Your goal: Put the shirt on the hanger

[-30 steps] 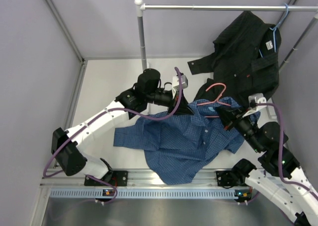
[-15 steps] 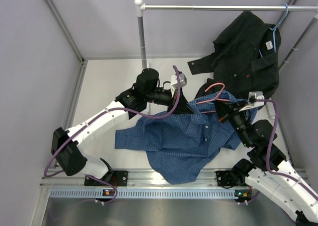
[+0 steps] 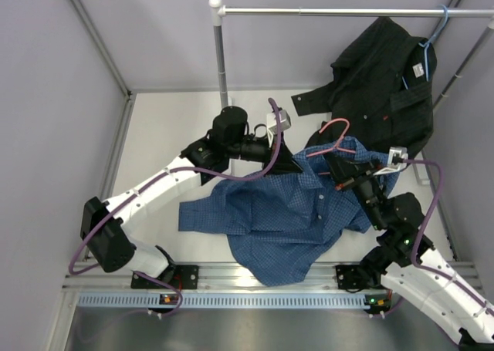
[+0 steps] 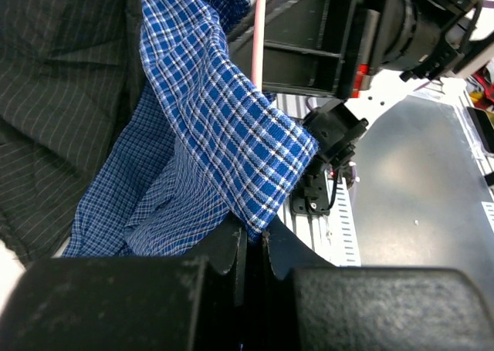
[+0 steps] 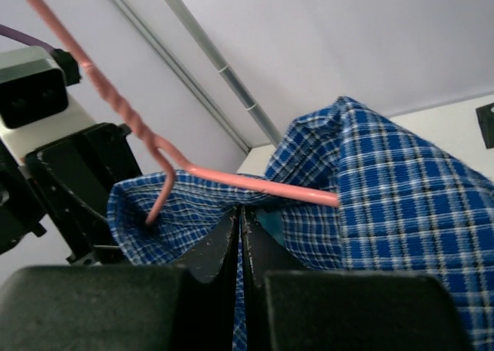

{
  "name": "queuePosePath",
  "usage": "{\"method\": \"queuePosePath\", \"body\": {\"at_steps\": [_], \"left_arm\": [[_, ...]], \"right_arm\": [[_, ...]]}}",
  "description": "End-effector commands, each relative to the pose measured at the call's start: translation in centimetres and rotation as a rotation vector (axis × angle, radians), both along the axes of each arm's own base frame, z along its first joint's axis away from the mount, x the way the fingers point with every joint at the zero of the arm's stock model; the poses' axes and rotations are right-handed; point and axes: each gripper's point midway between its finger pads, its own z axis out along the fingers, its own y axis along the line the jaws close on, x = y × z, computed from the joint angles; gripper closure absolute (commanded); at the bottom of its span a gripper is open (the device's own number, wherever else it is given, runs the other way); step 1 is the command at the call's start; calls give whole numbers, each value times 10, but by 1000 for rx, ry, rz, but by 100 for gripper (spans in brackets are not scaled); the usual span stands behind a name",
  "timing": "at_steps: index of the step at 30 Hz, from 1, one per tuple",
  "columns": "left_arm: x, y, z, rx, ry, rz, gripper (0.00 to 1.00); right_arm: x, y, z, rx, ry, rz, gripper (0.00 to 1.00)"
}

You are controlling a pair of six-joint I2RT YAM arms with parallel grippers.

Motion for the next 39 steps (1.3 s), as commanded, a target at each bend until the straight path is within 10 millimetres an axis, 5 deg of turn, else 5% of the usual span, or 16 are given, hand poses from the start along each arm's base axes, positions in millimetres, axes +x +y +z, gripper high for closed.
{"method": "queuePosePath", "body": {"at_steps": [1, 7, 19, 23, 27, 28, 30, 34, 39], "left_arm": [[8, -4, 21, -72, -58, 35, 100], [-4, -6, 24, -92, -21, -39, 100], [-32, -1, 29, -140, 18, -158, 100], [-8, -1, 24, -115, -23, -21, 100], [45, 7, 23, -57, -7, 227, 100], [50, 10, 28, -66, 6, 234, 100], [59, 13, 27, -68, 10, 221, 100], [60, 12, 34, -81, -5, 157, 100], [32, 17, 31, -55, -40, -50, 100]], "right_arm": [[-15, -3, 33, 109, -89, 42, 100], [-2, -21, 26, 99, -55, -77, 100], [20, -24, 20, 122, -49, -171, 100], [12, -16, 30, 98, -64, -110, 100], [-7, -20, 42, 53, -60, -67, 100], [-8, -18, 28, -14, -10, -56, 94], [-17, -18, 39, -66, -14, -27, 81], [-30, -11, 22, -263, 49, 56, 73], [-33, -46, 27, -498, 27, -68, 54]]}}
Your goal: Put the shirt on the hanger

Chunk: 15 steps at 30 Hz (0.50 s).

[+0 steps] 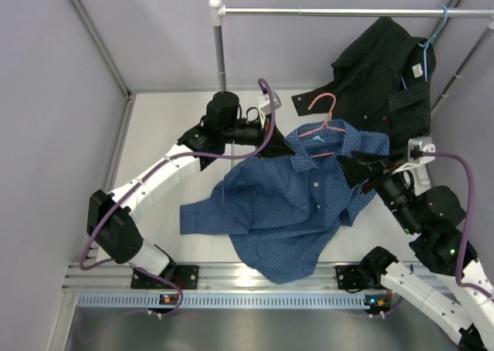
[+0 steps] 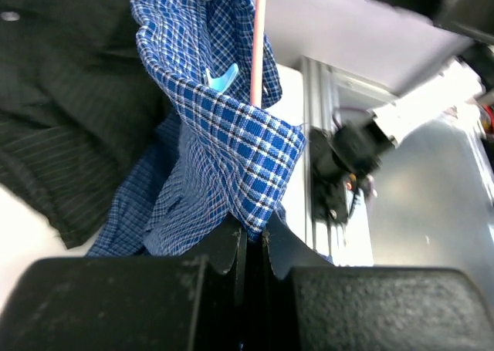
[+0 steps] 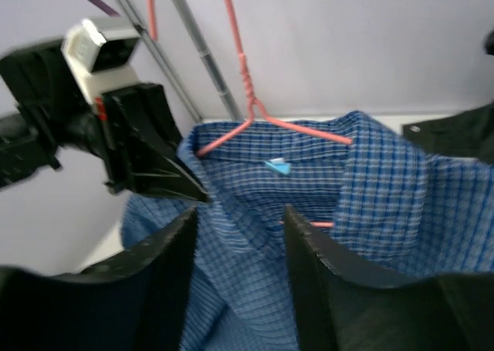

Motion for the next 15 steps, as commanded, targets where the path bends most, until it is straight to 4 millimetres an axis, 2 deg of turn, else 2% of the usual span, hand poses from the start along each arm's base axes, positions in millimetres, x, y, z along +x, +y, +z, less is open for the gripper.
{"method": "queuePosePath", "body": {"at_steps": [1, 2, 3, 4, 5, 6, 7, 8, 9, 10, 11, 12, 15], "left_arm": [[-26, 4, 25, -44, -144, -196, 100], [-30, 8, 24, -44, -142, -232, 100], [-34, 12, 24, -32, -123, -249, 100], [-34, 16, 24, -34, -168, -270, 100], [-34, 24, 24, -32, -182, -279, 100], [-40, 32, 23, -21, -166, -303, 100], [-41, 38, 23, -29, -202, -322, 100], [-42, 49, 26, -43, -223, -331, 100], [-49, 57, 29, -66, -228, -372, 100], [-47, 67, 32, -79, -247, -361, 100], [-49, 73, 34, -93, -249, -373, 100], [-56, 79, 40, -124, -249, -410, 100], [-62, 89, 53, -157, -251, -441, 100]], "right_arm": [[-1, -24, -19, -297, 19, -73, 46], [-5, -31, 0, -320, -12, -90, 42], [1, -35, -13, -444, 39, -106, 40], [2, -36, -11, -494, 45, -105, 38], [-1, -40, 4, -514, 30, -105, 36], [4, -39, -5, -626, 57, -91, 33], [3, -40, -4, -663, 57, -78, 32], [-3, -38, 13, -686, 11, -41, 30], [-5, -29, 14, -721, 1, 21, 28], [-21, -25, 21, -758, -31, 109, 26], [-43, -3, 20, -827, -143, 315, 23], [-53, -1, 22, -840, -188, 365, 20], [-55, -1, 30, -853, -216, 367, 20]]}}
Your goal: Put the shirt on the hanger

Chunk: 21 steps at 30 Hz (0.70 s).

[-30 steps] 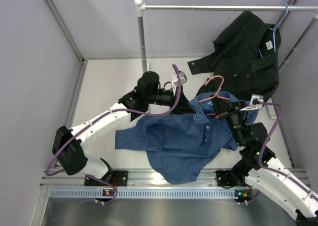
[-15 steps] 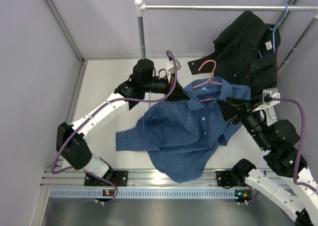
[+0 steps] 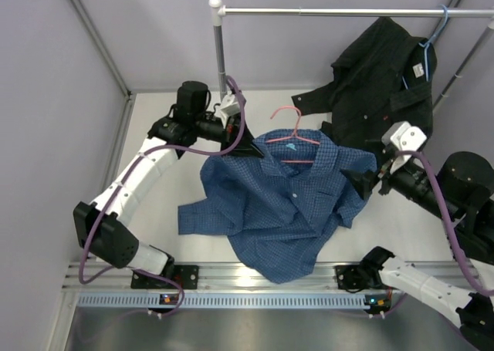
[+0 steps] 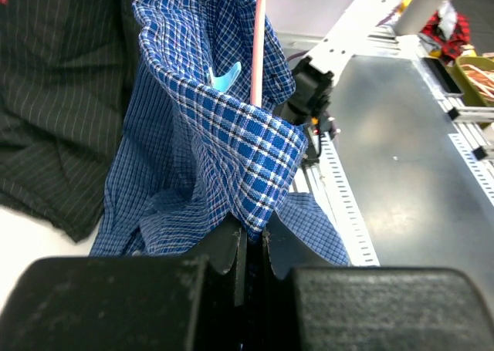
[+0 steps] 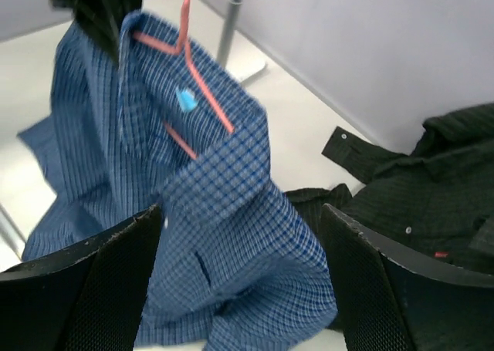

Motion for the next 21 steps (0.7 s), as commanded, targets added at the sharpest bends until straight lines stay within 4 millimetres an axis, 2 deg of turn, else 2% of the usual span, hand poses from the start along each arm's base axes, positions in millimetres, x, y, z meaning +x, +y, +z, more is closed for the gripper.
{"method": "queuePosePath", "body": {"at_steps": [1, 3, 4, 5, 9, 11, 14, 15, 18, 21], "left_arm": [[-43, 19, 44, -142, -103, -194, 100], [-49, 21, 49, -152, -108, -212, 100], [-53, 23, 51, -161, -107, -231, 100], [-55, 23, 52, -164, -104, -238, 100], [-63, 28, 58, -175, -109, -257, 100], [-71, 32, 62, -186, -122, -273, 100], [-79, 36, 64, -201, -133, -298, 100], [-83, 37, 65, -209, -135, -315, 100], [-88, 39, 64, -216, -139, -327, 100], [-91, 41, 63, -218, -147, -326, 100]], "right_arm": [[-29, 4, -2, -136, -38, 181, 20], [-25, 16, -9, -171, 4, 226, 22], [-28, 20, -4, -171, 7, 253, 22], [-26, 31, -13, -193, 61, 296, 23], [-24, 43, -16, -208, 108, 342, 24], [-31, 51, -19, -192, 143, 398, 24], [-31, 57, -24, -182, 180, 419, 27], [-29, 60, -25, -179, 193, 424, 31], [-28, 64, -19, -167, 188, 443, 37], [-28, 66, -14, -160, 188, 449, 40]]}}
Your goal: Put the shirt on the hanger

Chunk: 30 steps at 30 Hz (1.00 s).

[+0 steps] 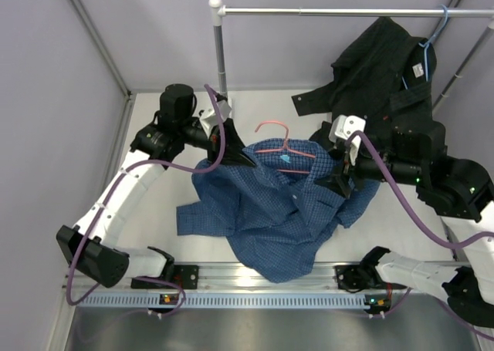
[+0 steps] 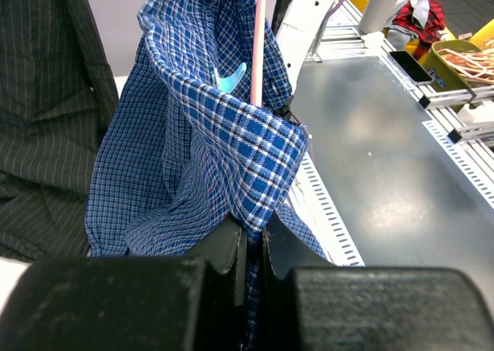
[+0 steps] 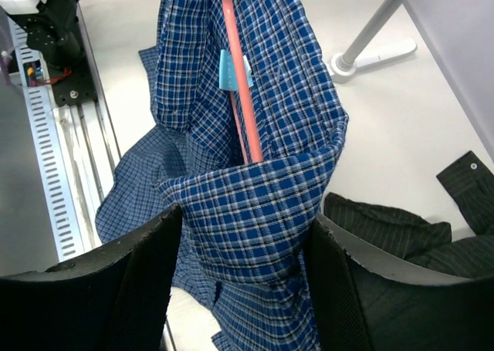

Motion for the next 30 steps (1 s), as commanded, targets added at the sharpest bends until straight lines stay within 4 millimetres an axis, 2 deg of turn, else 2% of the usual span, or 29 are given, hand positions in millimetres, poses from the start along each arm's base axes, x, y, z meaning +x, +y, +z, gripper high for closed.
{"method": "queuePosePath", "body": {"at_steps": [1, 4, 5, 7, 11, 13, 16, 20, 22, 26, 30], "left_arm": [[-43, 17, 20, -112, -51, -228, 100], [-40, 15, 17, -103, -40, -218, 100], [-39, 15, 17, -101, -36, -216, 100], [-40, 16, 17, -105, -32, -227, 100], [-46, 15, 20, -114, -53, -240, 100], [-49, 16, 21, -117, -61, -245, 100], [-53, 17, 22, -123, -75, -247, 100], [-57, 17, 23, -130, -89, -255, 100], [-58, 17, 23, -130, -89, -256, 100], [-58, 17, 21, -125, -84, -251, 100], [-55, 16, 19, -124, -83, -246, 100]], "right_arm": [[-12, 1, 19, 47, -7, 45, 40], [-11, -6, 23, 57, -24, 6, 40], [-5, -14, 23, 53, -37, -51, 39], [-4, -16, 21, 47, -35, -72, 35], [-3, -5, 9, 35, 26, -29, 36], [-3, 1, 5, 34, 50, -4, 42], [-17, 13, 10, 77, 88, 111, 48], [-14, 18, 10, 113, 129, 154, 53], [-11, 19, 9, 119, 143, 158, 60], [-2, 11, 13, 126, 109, 109, 81], [-1, -1, 13, 140, 65, 44, 80]]}}
